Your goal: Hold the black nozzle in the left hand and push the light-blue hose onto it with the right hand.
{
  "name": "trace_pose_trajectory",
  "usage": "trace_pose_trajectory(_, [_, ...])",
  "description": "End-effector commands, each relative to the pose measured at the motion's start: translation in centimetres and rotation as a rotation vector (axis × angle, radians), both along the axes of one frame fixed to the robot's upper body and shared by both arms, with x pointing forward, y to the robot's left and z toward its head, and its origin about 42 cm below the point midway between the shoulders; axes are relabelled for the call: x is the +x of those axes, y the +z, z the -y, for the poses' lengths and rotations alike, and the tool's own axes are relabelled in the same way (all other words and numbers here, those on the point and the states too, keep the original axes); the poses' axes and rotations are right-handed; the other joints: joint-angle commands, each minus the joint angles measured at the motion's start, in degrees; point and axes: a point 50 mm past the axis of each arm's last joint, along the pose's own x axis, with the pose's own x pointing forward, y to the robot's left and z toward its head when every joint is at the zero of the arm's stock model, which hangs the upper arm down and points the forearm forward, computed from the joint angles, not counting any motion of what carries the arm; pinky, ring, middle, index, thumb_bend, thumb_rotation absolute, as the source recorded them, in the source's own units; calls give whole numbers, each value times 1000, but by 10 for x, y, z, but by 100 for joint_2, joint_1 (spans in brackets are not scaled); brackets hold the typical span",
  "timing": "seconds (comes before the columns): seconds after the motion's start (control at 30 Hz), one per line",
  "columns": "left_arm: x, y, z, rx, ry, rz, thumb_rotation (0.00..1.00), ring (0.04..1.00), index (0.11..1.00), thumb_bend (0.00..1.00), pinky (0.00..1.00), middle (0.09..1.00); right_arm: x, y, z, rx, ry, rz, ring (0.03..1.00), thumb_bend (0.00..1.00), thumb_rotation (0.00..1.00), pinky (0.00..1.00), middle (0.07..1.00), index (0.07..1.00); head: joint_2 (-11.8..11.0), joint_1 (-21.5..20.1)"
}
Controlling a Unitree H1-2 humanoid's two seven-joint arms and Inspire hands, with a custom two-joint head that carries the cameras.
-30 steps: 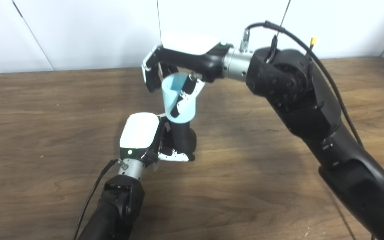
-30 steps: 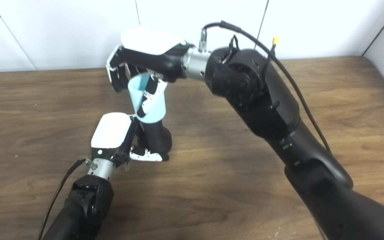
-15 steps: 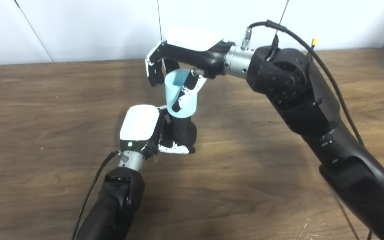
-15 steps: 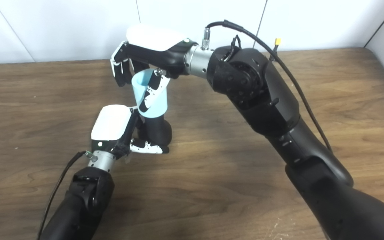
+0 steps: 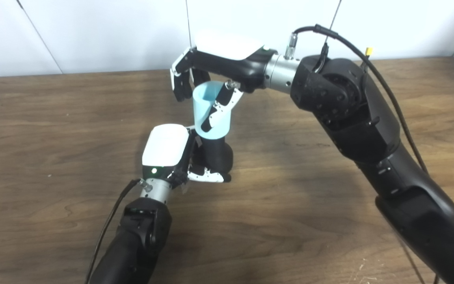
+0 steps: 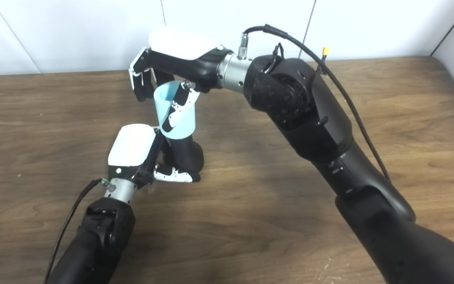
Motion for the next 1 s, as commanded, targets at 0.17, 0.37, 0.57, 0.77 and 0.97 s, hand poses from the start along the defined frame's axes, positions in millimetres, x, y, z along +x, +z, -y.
trace_pose_trajectory(0.17, [-4,-1,8,-7,-30,-12,0,484,496,524,483,424,-1,21,-2,44,6,74,389,500,0,403,508,501,18,-14])
trace_pose_trajectory(0.37, [-4,0,8,4,-29,-15,0,486,497,524,464,424,-3,14,2,25,7,66,396,501,0,416,507,493,22,-14])
trace_pose_trajectory(0.57, [-4,1,9,5,-30,-23,0,493,496,525,484,431,-3,4,6,11,-1,63,401,501,0,422,521,481,26,-7])
trace_pose_trajectory(0.77, [-4,2,8,3,-32,-18,0,482,497,523,473,418,-4,-6,10,10,-17,23,401,501,0,417,520,476,32,-7])
trace_pose_trajectory(0.97, [-4,2,9,5,-29,-16,0,491,496,525,485,430,-4,-16,14,14,-17,-3,399,500,0,394,517,481,39,4])
